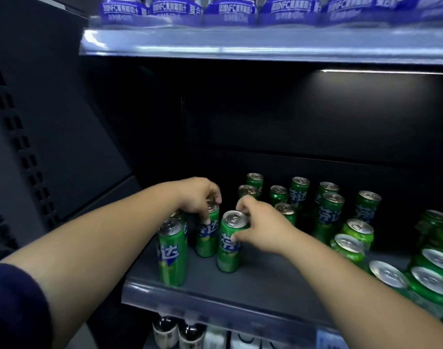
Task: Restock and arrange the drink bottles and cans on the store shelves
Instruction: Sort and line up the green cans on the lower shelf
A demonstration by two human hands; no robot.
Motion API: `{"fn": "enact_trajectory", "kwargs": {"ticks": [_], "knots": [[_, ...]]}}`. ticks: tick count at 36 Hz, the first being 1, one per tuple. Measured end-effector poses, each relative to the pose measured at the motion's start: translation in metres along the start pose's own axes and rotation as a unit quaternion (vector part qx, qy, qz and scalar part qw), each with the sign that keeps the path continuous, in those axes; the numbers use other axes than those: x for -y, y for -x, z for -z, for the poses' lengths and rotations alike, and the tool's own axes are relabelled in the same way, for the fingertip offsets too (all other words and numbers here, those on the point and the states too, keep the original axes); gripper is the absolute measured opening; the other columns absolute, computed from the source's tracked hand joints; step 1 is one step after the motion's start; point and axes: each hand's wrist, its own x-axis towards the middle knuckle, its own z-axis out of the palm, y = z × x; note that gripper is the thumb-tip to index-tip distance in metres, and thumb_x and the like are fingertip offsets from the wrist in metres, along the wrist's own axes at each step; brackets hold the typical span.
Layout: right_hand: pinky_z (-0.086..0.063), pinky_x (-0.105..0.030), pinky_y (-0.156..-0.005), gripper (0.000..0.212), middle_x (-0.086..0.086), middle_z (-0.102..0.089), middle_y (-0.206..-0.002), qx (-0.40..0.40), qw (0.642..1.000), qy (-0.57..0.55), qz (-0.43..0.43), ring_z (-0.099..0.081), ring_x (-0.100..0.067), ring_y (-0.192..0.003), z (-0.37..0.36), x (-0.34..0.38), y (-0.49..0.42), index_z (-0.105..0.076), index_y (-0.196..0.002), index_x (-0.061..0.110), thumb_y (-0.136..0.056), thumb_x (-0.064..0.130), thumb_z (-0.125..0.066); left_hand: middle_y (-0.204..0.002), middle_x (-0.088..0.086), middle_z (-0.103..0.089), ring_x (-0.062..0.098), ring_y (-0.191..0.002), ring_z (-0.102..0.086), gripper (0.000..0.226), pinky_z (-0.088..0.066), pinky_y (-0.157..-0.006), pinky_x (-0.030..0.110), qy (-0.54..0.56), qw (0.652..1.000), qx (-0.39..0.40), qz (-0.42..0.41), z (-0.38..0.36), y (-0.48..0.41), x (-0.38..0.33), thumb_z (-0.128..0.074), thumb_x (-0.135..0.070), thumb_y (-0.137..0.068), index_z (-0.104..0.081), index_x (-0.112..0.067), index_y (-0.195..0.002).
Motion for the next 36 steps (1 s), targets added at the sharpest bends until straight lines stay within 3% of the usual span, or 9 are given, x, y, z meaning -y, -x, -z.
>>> {"fn": "enact_trajectory", "kwargs": {"ticks": [5, 8, 10, 15, 20, 23, 27, 32, 36], "knots": [[-0.054, -0.036, -0.085, 0.057, 0.011, -0.064, -0.110, 0.031, 0.999, 0.016, 0.028, -0.062, -0.013, -0.097, 0.004, 0.011, 0.016, -0.054, -0.112, 0.034, -0.067, 0.038, -0.089, -0.116, -0.006, -0.063, 0.015, -0.102, -0.061, 0.059, -0.052, -0.092, 0.033, -0.014, 0.999, 0.039, -0.017, 0.005, 0.016, -0.004, -0.090, -0.020, -0.065, -0.063, -0.028, -0.116], [-0.046, -0.028, -0.102, 0.079, 0.005, -0.056, -0.139, 0.059, 0.996, 0.037, 0.049, -0.055, -0.015, -0.125, 0.005, 0.021, 0.022, -0.048, -0.142, 0.029, -0.073, 0.036, -0.086, -0.115, -0.009, -0.063, 0.010, -0.101, -0.058, 0.057, -0.045, -0.083, 0.022, -0.008, 0.999, 0.042, -0.033, 0.007, 0.022, -0.004, -0.086, -0.015, -0.071, -0.063, -0.026, -0.122], [-0.042, -0.027, -0.106, 0.080, 0.003, -0.053, -0.145, 0.065, 0.995, 0.043, 0.053, -0.050, -0.016, -0.132, 0.007, 0.028, 0.025, -0.047, -0.146, 0.024, -0.075, 0.035, -0.083, -0.113, -0.010, -0.064, 0.006, -0.100, -0.057, 0.056, -0.040, -0.075, 0.012, 0.002, 0.998, 0.045, -0.042, 0.008, 0.025, -0.003, -0.083, -0.011, -0.074, -0.064, -0.024, -0.126], [-0.052, -0.036, -0.093, 0.048, 0.003, -0.067, -0.117, 0.053, 0.998, 0.013, 0.043, -0.062, -0.014, -0.106, 0.005, 0.042, 0.023, -0.068, -0.117, 0.023, -0.072, 0.032, -0.083, -0.107, -0.013, -0.061, 0.003, -0.095, -0.055, 0.054, -0.033, -0.064, 0.001, 0.007, 0.997, 0.046, -0.055, 0.011, 0.032, 0.000, -0.082, -0.013, -0.077, -0.063, -0.021, -0.127], [-0.052, -0.034, -0.090, 0.043, 0.003, -0.068, -0.110, 0.049, 0.996, -0.031, 0.062, -0.063, -0.012, -0.099, -0.011, 0.055, 0.021, -0.072, -0.113, 0.023, -0.072, 0.029, -0.084, -0.105, -0.010, -0.066, 0.010, -0.097, -0.061, 0.051, -0.044, -0.079, 0.019, 0.000, 0.995, 0.074, -0.062, 0.014, 0.033, 0.003, -0.084, -0.013, -0.073, -0.067, -0.022, -0.120], [-0.048, -0.025, -0.091, 0.047, 0.004, -0.064, -0.115, 0.034, 0.996, -0.035, 0.079, -0.059, -0.011, -0.104, -0.022, 0.063, 0.021, -0.069, -0.119, 0.023, -0.075, 0.028, -0.083, -0.101, -0.010, -0.070, 0.012, -0.095, -0.064, 0.045, -0.050, -0.082, 0.024, 0.011, 0.994, 0.079, -0.076, 0.013, 0.033, 0.008, -0.085, -0.015, -0.072, -0.069, -0.025, -0.113], [-0.046, -0.025, -0.089, 0.031, 0.006, -0.060, -0.108, -0.003, 0.996, -0.045, 0.080, -0.057, -0.011, -0.101, -0.033, 0.066, 0.020, -0.066, -0.104, 0.024, -0.078, 0.027, -0.082, -0.106, -0.008, -0.072, 0.012, -0.100, -0.066, 0.038, -0.054, -0.093, 0.033, 0.050, 0.992, 0.084, -0.081, 0.013, 0.034, 0.018, -0.076, -0.013, -0.080, -0.071, -0.029, -0.114], [-0.042, -0.028, -0.075, 0.037, 0.010, -0.056, -0.089, -0.043, 0.993, -0.085, 0.074, -0.052, -0.002, -0.082, -0.041, 0.064, 0.020, -0.049, -0.072, 0.034, -0.076, 0.020, -0.084, -0.107, -0.008, -0.070, 0.010, -0.101, -0.065, 0.032, -0.049, -0.092, 0.022, 0.103, 0.990, 0.059, -0.070, 0.010, 0.033, 0.031, -0.065, -0.005, -0.091, -0.070, -0.020, -0.119], [-0.050, -0.037, -0.082, 0.043, 0.000, -0.063, -0.094, -0.069, 0.989, -0.115, 0.063, -0.060, -0.017, -0.090, -0.048, 0.064, 0.021, -0.046, -0.065, 0.034, -0.073, 0.019, -0.085, -0.102, -0.007, -0.069, 0.008, -0.094, -0.063, 0.020, -0.046, -0.083, 0.019, 0.096, 0.993, 0.005, -0.062, 0.003, 0.030, 0.034, -0.064, -0.014, -0.095, -0.071, -0.022, -0.112]]}}
